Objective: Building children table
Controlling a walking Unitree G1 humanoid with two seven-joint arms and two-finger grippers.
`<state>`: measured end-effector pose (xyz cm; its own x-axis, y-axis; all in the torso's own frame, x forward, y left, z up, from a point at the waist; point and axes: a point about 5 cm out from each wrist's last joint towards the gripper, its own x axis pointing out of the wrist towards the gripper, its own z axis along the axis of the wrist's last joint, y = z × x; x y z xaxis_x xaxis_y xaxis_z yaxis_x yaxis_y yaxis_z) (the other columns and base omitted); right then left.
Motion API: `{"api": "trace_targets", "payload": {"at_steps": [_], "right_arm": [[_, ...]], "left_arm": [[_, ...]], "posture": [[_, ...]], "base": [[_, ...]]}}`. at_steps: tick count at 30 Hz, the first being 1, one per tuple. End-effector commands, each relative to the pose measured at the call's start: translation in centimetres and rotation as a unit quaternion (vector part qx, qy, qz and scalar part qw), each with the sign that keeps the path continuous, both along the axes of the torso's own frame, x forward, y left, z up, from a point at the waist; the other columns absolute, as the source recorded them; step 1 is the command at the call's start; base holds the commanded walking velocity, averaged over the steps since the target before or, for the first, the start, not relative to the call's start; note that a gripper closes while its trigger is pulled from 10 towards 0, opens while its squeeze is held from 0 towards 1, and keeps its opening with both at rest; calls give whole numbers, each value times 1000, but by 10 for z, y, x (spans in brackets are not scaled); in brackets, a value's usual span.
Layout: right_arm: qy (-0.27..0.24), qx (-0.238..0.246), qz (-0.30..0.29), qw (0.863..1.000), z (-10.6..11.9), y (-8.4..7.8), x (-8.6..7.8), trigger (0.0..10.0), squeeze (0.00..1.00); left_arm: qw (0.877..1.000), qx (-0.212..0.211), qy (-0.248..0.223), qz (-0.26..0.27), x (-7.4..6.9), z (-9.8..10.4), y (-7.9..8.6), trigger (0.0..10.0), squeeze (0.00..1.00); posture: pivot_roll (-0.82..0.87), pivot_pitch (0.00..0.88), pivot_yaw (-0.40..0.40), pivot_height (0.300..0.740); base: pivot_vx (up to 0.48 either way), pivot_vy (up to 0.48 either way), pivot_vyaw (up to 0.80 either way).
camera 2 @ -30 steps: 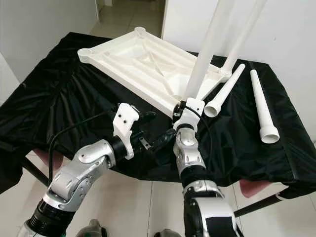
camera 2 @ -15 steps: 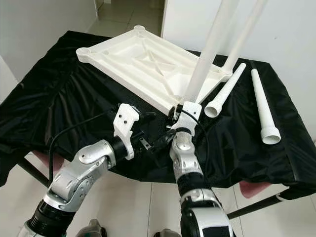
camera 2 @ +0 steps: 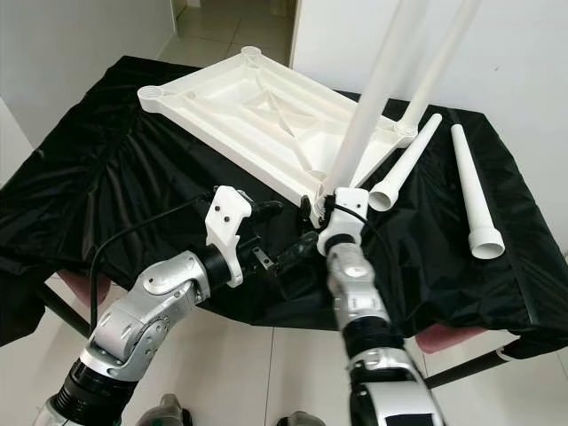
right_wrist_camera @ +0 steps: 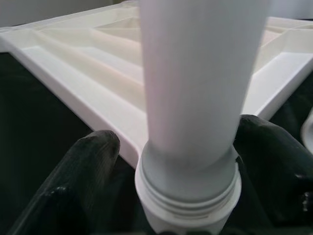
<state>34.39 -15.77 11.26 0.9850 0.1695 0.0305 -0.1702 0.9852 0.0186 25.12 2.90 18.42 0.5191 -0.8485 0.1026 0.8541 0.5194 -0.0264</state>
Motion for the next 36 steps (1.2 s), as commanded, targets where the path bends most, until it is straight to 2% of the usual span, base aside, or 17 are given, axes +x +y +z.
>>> {"api": "trace_targets", "payload": {"at_steps": [1,5,7,10,14,21,34,35,36], "right_arm": [[-2,-2,19,1000,2,-5,3,10000,0],[-1,-8,27,1000,2,-9,4,10000,0],[-4,-32,71,997,11,-23,10,10000,0],[-8,-45,103,994,19,-34,15,10000,0],[-4,-45,146,988,24,-37,18,10000,0],[22,-42,188,981,25,-41,23,10000,0],[40,-40,178,982,23,-44,27,9725,0],[44,-38,176,983,22,-44,27,8510,0],[44,-38,176,983,22,-44,27,8510,0]], "left_arm": [[1000,5,-2,-1,0,-1,-2,10000,0],[1000,5,-2,-1,1,-1,-2,10000,0],[1000,6,-6,2,2,0,-1,10000,0],[1000,6,-8,4,3,1,0,10000,0],[1000,7,-9,7,4,2,1,10000,0],[1000,8,-11,13,5,3,3,10000,0],[1000,8,-11,15,5,3,4,10000,0],[1000,8,-11,15,5,3,4,10000,0],[1000,8,-11,15,5,3,4,10000,0]], "posture": [[109,0,-83,740],[109,0,-83,740],[113,0,-83,740],[114,0,-83,740],[120,0,-81,740],[128,0,-80,740],[135,0,-78,740],[135,1,-78,740],[135,1,-78,740]], "base": [[0,0,0],[0,0,0],[0,0,0],[0,0,0],[0,0,0],[0,0,0],[0,0,0],[0,0,0],[0,0,0]]}}
